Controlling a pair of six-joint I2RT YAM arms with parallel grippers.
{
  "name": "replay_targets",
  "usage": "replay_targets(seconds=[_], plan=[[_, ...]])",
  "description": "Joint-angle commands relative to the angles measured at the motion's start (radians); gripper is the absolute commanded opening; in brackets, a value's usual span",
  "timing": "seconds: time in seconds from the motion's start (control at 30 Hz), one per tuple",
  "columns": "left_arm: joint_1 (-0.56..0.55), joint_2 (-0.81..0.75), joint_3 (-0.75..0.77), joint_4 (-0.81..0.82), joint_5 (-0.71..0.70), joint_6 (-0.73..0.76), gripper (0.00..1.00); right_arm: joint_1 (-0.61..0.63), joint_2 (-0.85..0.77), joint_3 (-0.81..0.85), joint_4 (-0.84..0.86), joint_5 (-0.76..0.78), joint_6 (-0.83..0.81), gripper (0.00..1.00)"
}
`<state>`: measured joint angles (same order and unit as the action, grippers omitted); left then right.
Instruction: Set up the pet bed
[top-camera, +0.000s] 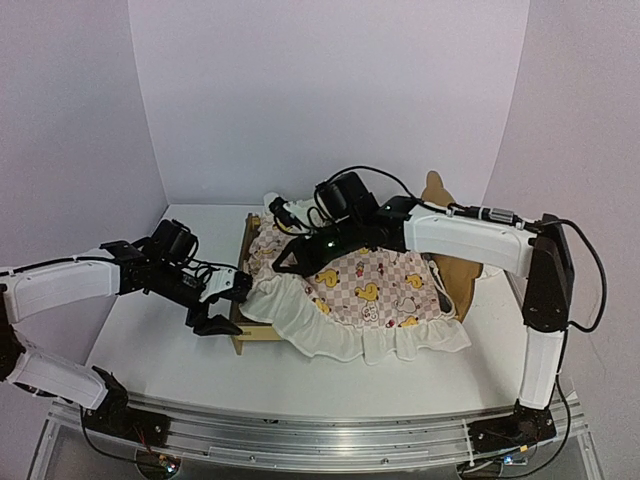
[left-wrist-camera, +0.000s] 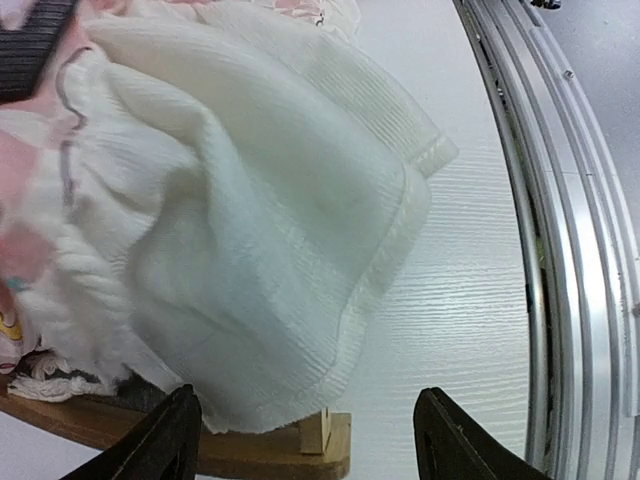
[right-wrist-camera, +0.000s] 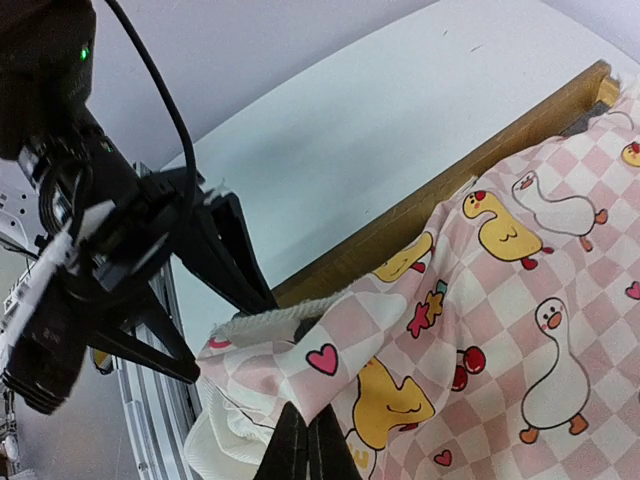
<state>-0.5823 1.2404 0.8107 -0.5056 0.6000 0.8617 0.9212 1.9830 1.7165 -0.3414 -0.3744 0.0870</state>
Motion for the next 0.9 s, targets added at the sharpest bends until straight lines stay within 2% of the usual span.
replay_targets(seconds=[0.0,0.1,0.23,0.4,0.47,0.73,0.8,0.87], plan=[[-0.048,0.051,0.024,0.183,-0.133,0.074,0.74,0.0,-0.029,-0.003,0.022,-0.021,0.014,0.0],[-0.059,0.092,0.033,0.254,-0.151,0.058,0.71,-0.002,-0.026,-0.003,0.022,-0.016,0.014,0.0],[-0.079,0.115,0.048,0.349,-0.176,-0.005,0.56,-0.011,-0.038,-0.013,0.023,-0.002,0.02,0.0],[-0.087,0.129,0.078,0.397,-0.152,-0.103,0.1,-0.047,-0.049,-0.029,0.024,0.025,0.059,0.0],[-0.087,0.133,0.1,0.399,-0.094,-0.133,0.0,-0.065,-0.051,-0.034,0.024,0.037,0.078,0.0],[-0.118,0.207,0.216,0.464,0.113,-0.293,0.0,-0.168,-0.057,-0.106,0.025,0.125,0.152,0.01],[-0.127,0.25,0.257,0.496,0.148,-0.357,0.0,-0.183,-0.039,-0.099,0.023,0.135,0.166,0.05],[-0.128,0.297,0.296,0.501,0.16,-0.412,0.0,-0.195,-0.041,-0.095,0.012,0.144,0.202,0.18]])
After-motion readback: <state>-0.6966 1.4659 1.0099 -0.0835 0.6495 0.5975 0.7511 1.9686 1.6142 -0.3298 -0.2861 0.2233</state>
